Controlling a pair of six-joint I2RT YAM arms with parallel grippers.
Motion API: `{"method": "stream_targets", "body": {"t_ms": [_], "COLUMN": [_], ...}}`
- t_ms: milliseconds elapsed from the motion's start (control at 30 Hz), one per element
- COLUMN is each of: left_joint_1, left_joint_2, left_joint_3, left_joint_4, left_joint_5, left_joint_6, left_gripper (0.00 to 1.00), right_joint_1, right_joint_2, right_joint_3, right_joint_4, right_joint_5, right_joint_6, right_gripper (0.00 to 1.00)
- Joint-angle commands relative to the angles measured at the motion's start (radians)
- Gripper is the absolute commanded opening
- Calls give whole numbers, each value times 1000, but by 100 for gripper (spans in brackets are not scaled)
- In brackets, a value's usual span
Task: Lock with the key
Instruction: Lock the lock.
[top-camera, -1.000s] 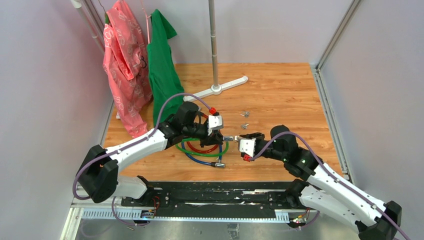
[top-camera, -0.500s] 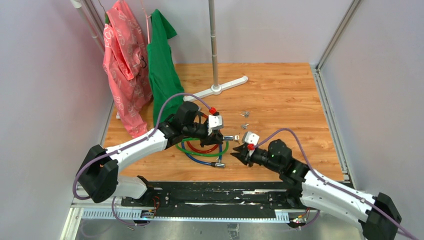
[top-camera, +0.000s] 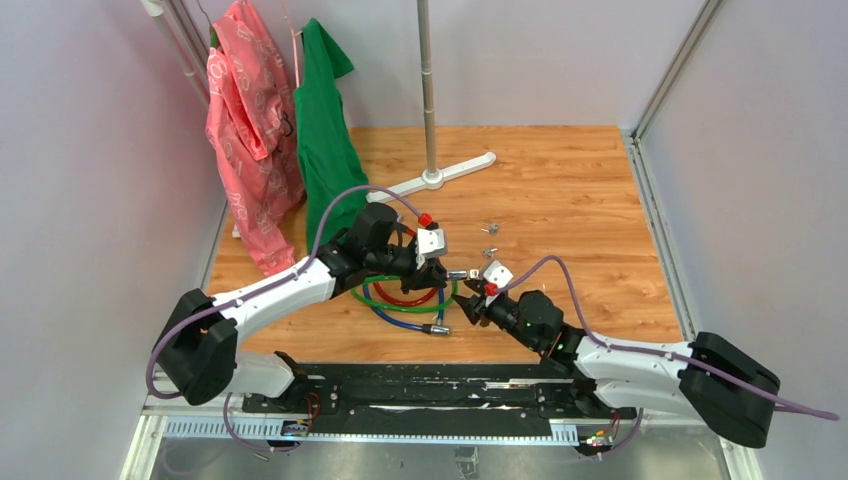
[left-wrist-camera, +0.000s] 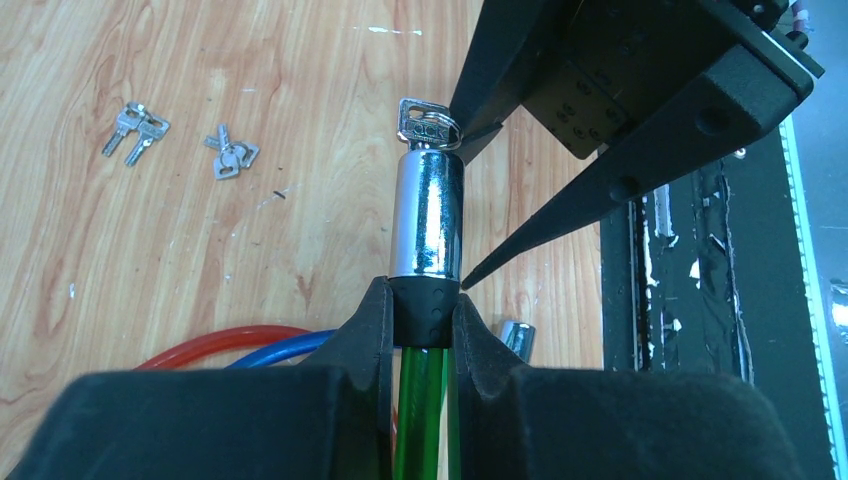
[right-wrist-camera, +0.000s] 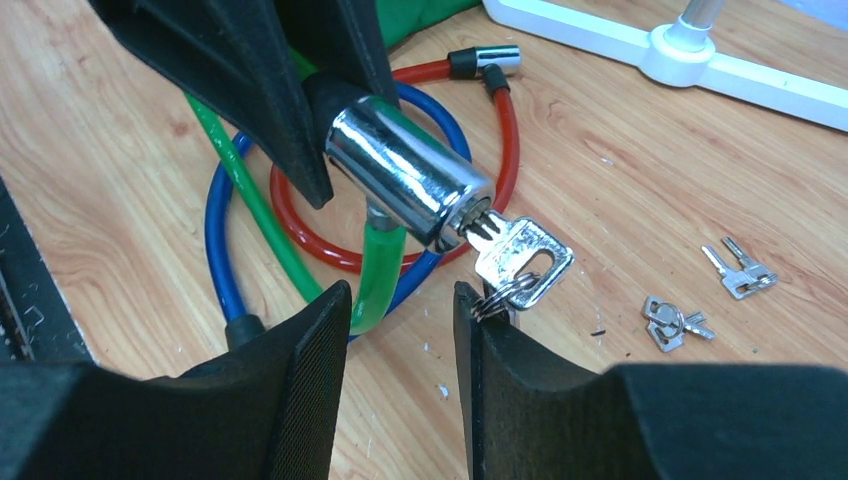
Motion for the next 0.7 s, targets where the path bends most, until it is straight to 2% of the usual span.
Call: {"method": "stream_targets", "body": {"t_ms": [0, 433, 500, 633, 667], "left_joint_1": [4, 4, 4, 4, 4], "left_joint_2": [28, 27, 24, 28, 29], "left_joint_3": [-22, -25, -27, -31, -33], "left_joint_4": [-58, -23, -22, -21, -20], "left_joint_5": [-28, -17, -17, -19, -23], "left_joint_6": [2, -61, -60, -65, -66], "left_gripper": [0, 0, 0, 0, 0], "right_joint_1": [22, 40, 40, 40, 40], "right_joint_2": [47, 236, 245, 241, 230], "right_joint_3": [-19, -12, -7, 9, 13], "right_joint_4": [186, 363, 362, 369, 372], "right_joint_5": [87, 128, 128, 119, 118], "right_joint_6": [29, 32, 32, 23, 17], "right_gripper": [46, 43, 34, 2, 0]}}
